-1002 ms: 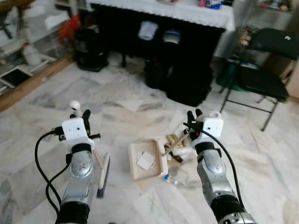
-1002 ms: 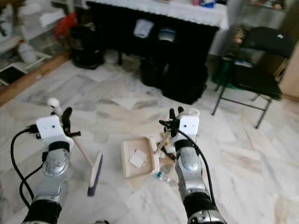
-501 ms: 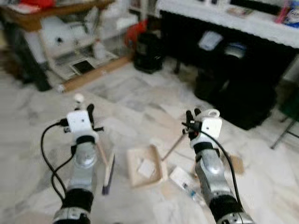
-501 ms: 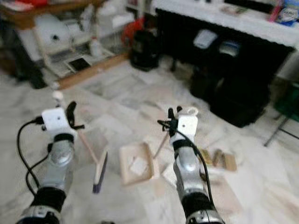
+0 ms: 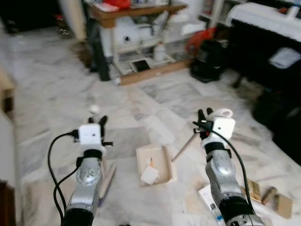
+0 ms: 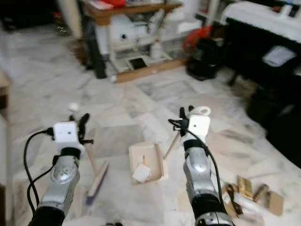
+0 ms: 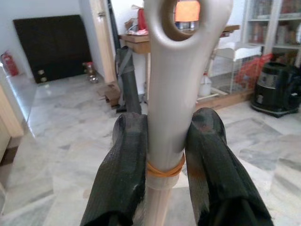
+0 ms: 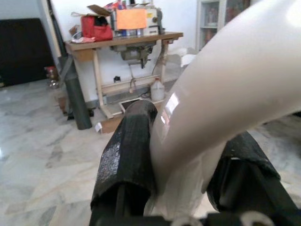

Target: Sweep floor

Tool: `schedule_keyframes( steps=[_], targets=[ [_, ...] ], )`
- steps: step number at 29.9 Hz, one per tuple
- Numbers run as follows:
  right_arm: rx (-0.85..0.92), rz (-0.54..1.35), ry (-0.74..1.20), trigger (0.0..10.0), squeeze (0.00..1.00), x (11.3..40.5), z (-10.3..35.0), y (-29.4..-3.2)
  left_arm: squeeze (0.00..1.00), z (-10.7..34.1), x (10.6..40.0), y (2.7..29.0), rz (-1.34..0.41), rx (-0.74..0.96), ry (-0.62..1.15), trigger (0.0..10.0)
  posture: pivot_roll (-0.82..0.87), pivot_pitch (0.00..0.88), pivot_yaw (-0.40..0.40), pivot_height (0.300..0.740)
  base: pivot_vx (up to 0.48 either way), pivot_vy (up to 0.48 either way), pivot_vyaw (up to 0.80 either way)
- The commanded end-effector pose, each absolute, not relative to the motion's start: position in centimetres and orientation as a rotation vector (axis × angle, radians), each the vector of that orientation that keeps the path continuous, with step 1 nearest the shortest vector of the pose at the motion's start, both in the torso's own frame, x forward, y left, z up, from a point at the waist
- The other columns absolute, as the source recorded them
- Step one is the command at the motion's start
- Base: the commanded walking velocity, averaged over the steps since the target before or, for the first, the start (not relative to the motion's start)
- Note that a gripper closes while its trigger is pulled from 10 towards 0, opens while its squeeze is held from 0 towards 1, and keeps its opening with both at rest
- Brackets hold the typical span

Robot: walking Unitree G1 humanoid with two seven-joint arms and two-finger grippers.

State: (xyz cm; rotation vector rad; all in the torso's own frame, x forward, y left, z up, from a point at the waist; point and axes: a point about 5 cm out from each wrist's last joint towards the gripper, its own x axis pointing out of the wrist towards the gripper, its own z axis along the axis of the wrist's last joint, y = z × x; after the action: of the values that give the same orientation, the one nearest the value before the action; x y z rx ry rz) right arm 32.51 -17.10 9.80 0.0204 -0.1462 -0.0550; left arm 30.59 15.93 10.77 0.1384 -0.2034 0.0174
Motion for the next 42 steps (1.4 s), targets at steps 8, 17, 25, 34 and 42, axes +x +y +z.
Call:
schedule_keyframes(
  steps=[8,17,25,34,42],
  targets=[
    [-0.008,-0.047,-0.217,10.0,0.00,33.0,11.7,-17.5,0.00,12.2,31.4,17.1,0.031,0.164,-0.248,10.0,0.00,0.000,-0.086,0.740,0.000,0.000,0.80],
    [0.024,-0.046,-0.214,10.0,0.00,33.1,11.6,-17.1,0.00,11.9,30.9,17.4,0.048,0.171,-0.233,10.0,0.01,0.000,-0.074,0.740,0.000,0.000,0.80],
    [0.092,-0.036,-0.186,10.0,0.00,32.9,10.9,-16.3,0.00,11.9,30.6,18.2,0.080,0.171,-0.231,10.0,0.03,0.000,-0.071,0.740,0.000,0.000,0.80],
    [0.159,-0.036,-0.151,10.0,0.00,32.9,10.3,-15.7,0.00,11.9,30.4,18.4,0.081,0.178,-0.226,10.0,0.04,0.000,-0.058,0.740,0.000,0.000,0.80],
    [0.333,-0.083,-0.053,10.0,0.00,33.0,9.1,-16.1,0.00,12.0,30.5,18.4,0.074,0.180,-0.222,10.0,0.03,0.000,-0.048,0.740,0.000,0.000,0.20]
  ],
)
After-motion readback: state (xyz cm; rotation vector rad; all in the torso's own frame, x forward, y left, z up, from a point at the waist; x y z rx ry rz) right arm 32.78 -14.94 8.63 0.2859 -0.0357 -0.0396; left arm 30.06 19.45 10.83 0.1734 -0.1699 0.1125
